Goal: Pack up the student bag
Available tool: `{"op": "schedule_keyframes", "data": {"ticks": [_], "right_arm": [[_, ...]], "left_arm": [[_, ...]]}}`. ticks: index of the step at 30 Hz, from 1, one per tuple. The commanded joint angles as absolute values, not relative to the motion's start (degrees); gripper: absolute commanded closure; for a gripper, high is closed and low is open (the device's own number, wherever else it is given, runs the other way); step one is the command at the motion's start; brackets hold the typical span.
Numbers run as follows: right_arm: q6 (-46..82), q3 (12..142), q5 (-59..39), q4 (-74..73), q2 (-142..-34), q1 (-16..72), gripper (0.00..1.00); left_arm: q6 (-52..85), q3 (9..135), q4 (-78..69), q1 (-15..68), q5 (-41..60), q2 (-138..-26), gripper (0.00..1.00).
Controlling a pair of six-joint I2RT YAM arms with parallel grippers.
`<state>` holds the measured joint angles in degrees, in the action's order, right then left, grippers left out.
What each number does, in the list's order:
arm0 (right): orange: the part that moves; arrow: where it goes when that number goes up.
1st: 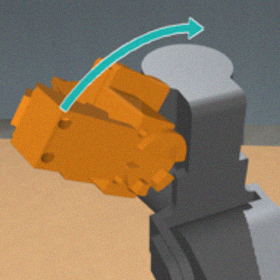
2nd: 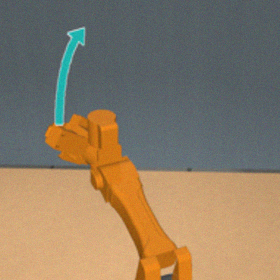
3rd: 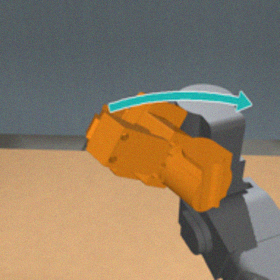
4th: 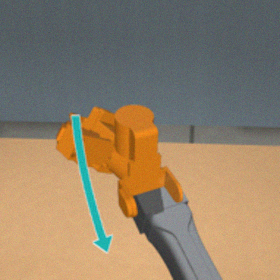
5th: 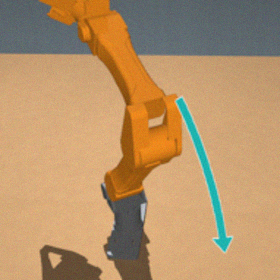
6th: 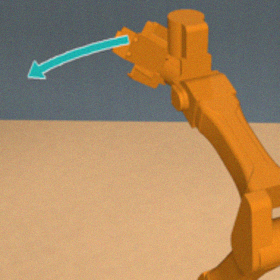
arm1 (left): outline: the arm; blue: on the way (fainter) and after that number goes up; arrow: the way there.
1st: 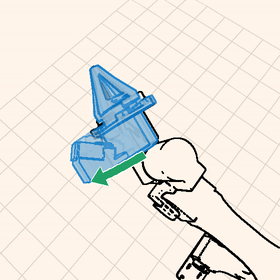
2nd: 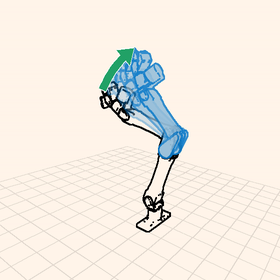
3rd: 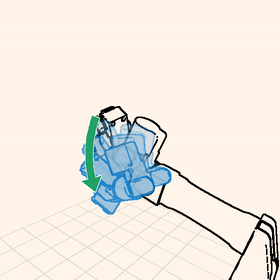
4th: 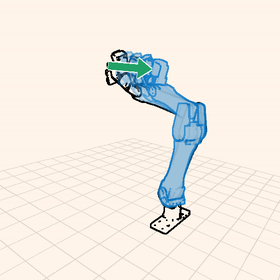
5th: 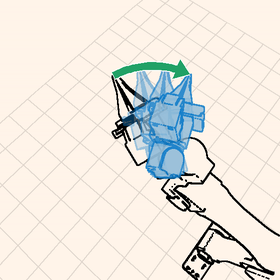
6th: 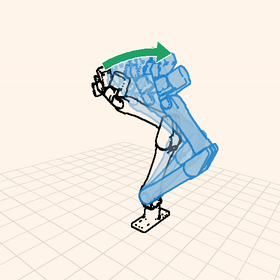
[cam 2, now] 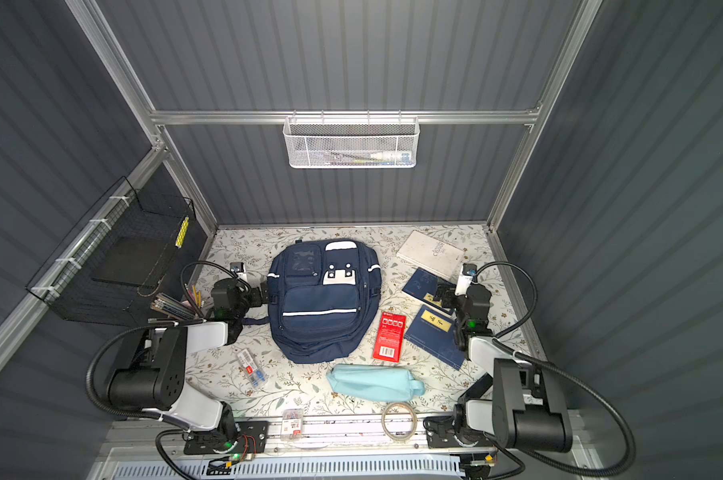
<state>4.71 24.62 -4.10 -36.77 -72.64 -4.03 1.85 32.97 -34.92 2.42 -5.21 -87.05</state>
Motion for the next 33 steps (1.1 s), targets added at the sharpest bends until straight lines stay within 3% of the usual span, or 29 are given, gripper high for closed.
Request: {"op": "schedule_keyframes", "data": {"ticks": [1,4,7,11,15,21,23,25,26,29,33], "right_arm": [[14.6,33.4,-5.9,-16.0,-69.9,-3.9,0.01],[21.8,38.4,-15.9,-11.2,-71.2,-2.3,0.01],[22.4,43.4,-15.0,-8.3,-75.3,5.4,0.01],[22.9,52.4,-14.0,-1.6,-84.8,13.7,0.02],[24.5,58.5,-13.0,0.6,-93.5,18.3,0.03],[24.4,67.3,-14.7,3.7,-105.4,20.4,0.08],[25.0,69.7,-17.6,3.6,-109.2,20.5,0.15],[25.8,71.6,-21.2,4.4,-112.0,20.6,0.28],[26.2,71.7,-21.8,4.5,-112.8,20.7,0.38],[27.8,68.0,-23.1,0.8,-112.4,20.7,0.72],[30.1,64.2,-25.4,-3.5,-111.1,21.2,0.76]], "left_arm": [[8.3,35.2,-25.2,2.5,-0.2,-82.7,0.0],[18.0,38.4,-17.5,3.8,3.6,-81.3,0.0],[25.2,42.5,-6.8,8.1,6.8,-81.5,0.0],[26.5,45.2,3.1,12.7,3.0,-80.8,0.01],[26.4,43.9,5.6,13.2,-0.2,-81.3,0.1],[28.0,42.1,-2.5,13.3,1.5,-87.8,0.22],[27.9,43.0,-3.4,13.3,1.0,-90.2,0.29],[27.5,44.8,-3.2,13.2,0.2,-93.3,0.36],[27.1,45.9,-3.5,13.2,0.0,-95.4,0.43],[26.6,49.8,-5.3,12.8,0.7,-100.9,0.5],[25.9,58.5,-5.5,12.8,1.9,-108.7,0.53]]}}
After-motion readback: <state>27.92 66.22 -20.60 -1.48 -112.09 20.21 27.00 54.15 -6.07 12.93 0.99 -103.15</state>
